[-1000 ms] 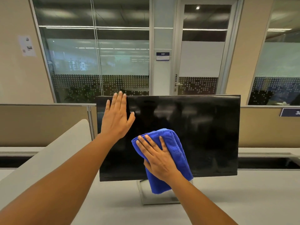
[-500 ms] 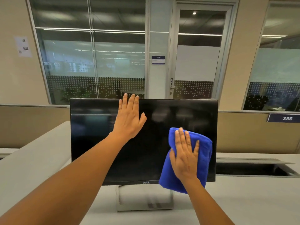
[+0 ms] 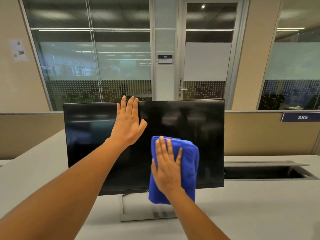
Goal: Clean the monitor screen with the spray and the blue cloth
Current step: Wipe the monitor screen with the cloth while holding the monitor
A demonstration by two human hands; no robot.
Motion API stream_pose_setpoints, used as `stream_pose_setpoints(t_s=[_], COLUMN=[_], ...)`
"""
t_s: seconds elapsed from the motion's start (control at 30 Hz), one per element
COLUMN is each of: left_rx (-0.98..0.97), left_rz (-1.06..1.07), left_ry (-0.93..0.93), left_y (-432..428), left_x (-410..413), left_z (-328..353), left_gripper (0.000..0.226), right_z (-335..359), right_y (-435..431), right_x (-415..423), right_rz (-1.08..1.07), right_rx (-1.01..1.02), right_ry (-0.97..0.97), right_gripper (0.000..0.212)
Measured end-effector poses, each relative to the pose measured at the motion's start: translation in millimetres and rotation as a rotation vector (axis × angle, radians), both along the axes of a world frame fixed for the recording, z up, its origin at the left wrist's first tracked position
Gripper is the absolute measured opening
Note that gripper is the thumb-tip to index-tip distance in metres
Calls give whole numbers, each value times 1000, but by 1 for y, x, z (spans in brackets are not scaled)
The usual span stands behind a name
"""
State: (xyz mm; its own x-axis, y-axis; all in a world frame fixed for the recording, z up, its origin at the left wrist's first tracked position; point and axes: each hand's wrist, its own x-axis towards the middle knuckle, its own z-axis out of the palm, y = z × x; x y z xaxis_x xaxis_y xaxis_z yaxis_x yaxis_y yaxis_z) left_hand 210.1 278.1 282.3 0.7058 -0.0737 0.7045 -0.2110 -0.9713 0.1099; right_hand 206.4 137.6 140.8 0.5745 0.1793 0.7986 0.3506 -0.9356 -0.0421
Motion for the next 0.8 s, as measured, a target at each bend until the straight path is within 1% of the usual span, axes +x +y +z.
stream_pose_setpoints(t_s=[0.07,0.17,0.27,0.37,0.6,0.7,0.8], left_rx=[15,32,44,56,62,64,63], left_rz=[2,7,8,19,29,27,21], left_ry=[-2,-7,-7,-10,-15,-16,-6], left_y=[1,2,2,3,4,3,2], left_x=[0,0,0,1,3,3,3], left_z=[-1,-2,-4,-5,-6,-6,-5], left_gripper=[68,69,69,73,73,73,74], right_z=[-7,-10,-9,-6,1,-6,-24], right_y=[9,-5,-26,-45,-97,-108,-105], right_x=[-2,4,10,15,28,30,25], right_rz=[52,67,58,-13,-176,-198,-215], right_rx=[-100,-186,-161,-19,406,620,758], right_ry=[-12,-33,-46,-39,-14,12,35], right_gripper=[63,64,64,62,58,58,57])
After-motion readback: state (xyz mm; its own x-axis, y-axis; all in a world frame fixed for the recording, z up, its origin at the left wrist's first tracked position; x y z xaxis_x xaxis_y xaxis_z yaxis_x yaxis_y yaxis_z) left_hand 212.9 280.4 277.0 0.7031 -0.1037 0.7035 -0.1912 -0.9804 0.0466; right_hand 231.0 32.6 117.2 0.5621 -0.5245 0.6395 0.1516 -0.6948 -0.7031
